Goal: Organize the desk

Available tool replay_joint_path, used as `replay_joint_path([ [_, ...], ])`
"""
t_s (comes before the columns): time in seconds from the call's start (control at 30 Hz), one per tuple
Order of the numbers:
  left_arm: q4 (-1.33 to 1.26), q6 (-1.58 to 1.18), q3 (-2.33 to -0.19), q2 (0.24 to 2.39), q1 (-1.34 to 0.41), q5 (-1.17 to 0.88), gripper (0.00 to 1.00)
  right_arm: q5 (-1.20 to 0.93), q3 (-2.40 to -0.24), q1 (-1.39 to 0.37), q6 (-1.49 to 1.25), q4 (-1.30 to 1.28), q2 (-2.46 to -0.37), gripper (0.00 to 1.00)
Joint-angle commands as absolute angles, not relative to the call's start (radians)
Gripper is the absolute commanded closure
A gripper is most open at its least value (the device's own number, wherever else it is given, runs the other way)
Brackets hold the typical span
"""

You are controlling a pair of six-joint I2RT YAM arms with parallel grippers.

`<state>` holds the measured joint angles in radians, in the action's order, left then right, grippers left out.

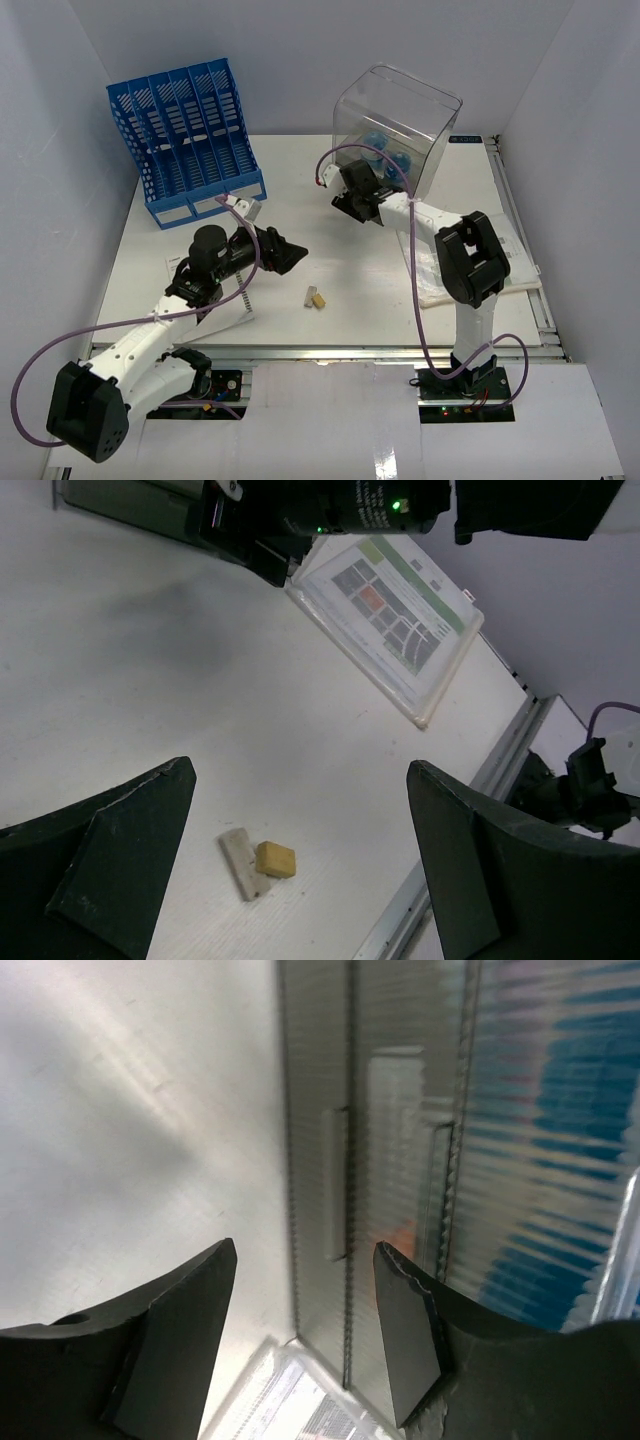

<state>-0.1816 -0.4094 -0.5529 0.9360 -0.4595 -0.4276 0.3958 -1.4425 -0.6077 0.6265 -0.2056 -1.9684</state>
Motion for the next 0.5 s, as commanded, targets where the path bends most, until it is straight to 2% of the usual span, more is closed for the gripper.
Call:
replay_joint_path([
  [0.0,-0.391,-0.63,-0.533,1.044,-0.454,-0.515,0.02,0.052,-1.463,-0.585,0.587,-0.405,-1.79,0.36],
  [0.07,-0.46,-0.712,-0.541,1.126,-0.454,-0.528,0.04,-0.16,-1.435,-0.57,0.606,-0.495,-1.713,0.37],
  [0.17,-0.617,-0.837,-0.559,1.265,-0.453,-0.541,0.1,-0.362,-1.335,-0.514,0.63,-0.523,-1.551,0.37],
  [0.27,-0.758,-0.959,-0.63,1.458,-0.454,-0.556,0.18,-0.622,-1.206,-0.374,0.641,-0.521,-1.423,0.4],
  [0.37,-0.915,-1.052,-0.723,1.653,-0.455,-0.564,0.25,-0.823,-1.078,-0.231,0.67,-0.507,-1.322,0.48],
  [0.47,-0.965,-1.129,-0.865,1.863,-0.463,-0.541,0.29,-0.9,-0.926,-0.156,0.675,-0.452,-1.22,0.59],
])
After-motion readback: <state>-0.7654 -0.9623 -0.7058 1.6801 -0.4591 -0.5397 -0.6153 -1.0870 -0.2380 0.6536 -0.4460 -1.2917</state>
